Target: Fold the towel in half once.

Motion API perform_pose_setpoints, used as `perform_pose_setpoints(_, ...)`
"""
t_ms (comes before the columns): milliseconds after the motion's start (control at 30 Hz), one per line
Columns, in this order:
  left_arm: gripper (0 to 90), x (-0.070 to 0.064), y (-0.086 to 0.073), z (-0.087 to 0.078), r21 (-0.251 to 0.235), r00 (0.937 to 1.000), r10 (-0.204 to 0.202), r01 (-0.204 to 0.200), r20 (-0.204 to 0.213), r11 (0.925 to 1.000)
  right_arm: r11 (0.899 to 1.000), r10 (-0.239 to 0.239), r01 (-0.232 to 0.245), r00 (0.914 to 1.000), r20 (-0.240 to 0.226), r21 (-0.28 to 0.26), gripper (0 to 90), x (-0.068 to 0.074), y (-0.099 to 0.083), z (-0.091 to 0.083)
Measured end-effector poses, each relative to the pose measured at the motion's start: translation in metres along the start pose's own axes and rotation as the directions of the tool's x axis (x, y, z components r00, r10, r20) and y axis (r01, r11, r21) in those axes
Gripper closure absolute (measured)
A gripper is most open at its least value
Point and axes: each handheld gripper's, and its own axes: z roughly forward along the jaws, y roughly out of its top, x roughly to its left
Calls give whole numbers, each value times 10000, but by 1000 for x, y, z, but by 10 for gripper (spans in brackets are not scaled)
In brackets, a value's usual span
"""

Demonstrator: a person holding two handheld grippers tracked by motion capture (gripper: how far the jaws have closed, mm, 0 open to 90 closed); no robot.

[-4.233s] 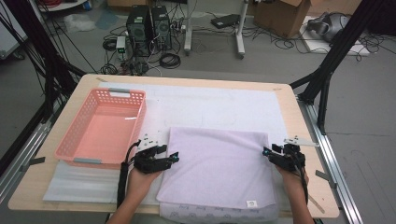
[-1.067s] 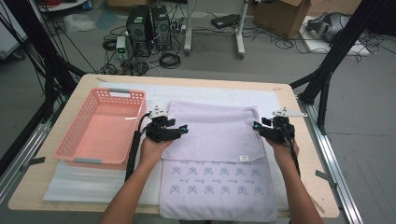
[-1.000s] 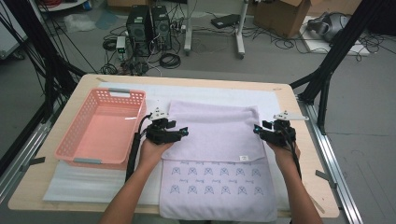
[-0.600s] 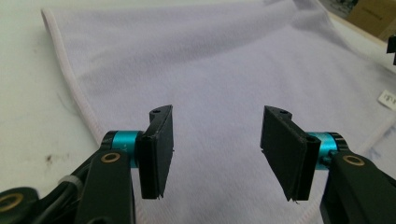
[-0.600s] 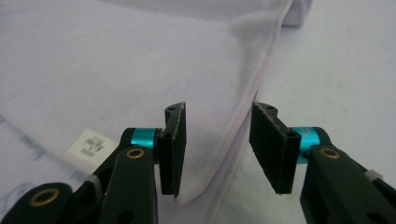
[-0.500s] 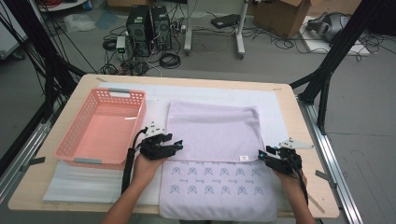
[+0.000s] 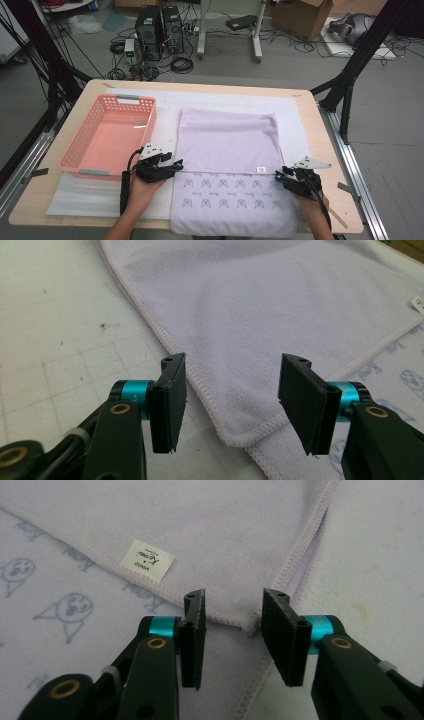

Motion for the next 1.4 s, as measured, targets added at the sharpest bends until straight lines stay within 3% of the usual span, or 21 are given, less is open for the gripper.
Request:
perform_pose_setpoints(67, 454, -2, -1, -1, 114, 10000, -13, 14, -87, 9999, 9999, -133, 133, 9999, 55, 24, 654, 0, 0, 0)
perform_pose_setpoints(200, 482, -4, -4, 1, 419, 9995, -240, 249, -220, 9988, 10000, 35, -35, 10000, -11, 15, 655, -1, 0, -1)
perform_pose_setpoints(367, 542, -6, -5, 6, 918, 9993, -243, 269, -295, 9954, 9991, 304, -308, 9994, -157, -305, 646, -2, 3, -4)
perform_pose_setpoints(533, 698, -7, -5, 8, 1061, 9991, -152, 195, -408, 9942, 9997, 228, -228, 9997, -86, -67, 623, -1, 1, 3)
perform_pose_setpoints(633, 777, -7, -5, 7, 1048, 9988, -150, 198, -459, 9943, 10000, 12, -12, 10000, 86, -4, 720, 1, 3, 4)
perform_pose_setpoints(733, 855, -9, -5, 7, 966, 9987, 23, 25, -500, 9953, 9999, -101, 100, 9998, 184, 30, 813, 1, 5, 4)
perform_pose_setpoints(833, 868, -9, -5, 4, 738, 9991, -148, 178, -409, 9971, 9998, -208, 206, 9993, 300, 65, 849, 3, 6, 4)
perform_pose_setpoints(1067, 867, -13, 1, -13, 3, 9994, -345, 345, 19, 9994, 9993, -139, 151, 9993, 343, -348, 853, 4, 7, -12)
perform_pose_setpoints(1400, 867, -27, -3, -31, -290, 9994, -220, 228, 263, 9993, 9980, -294, 307, 9993, 247, -556, 855, 12, 3, -35)
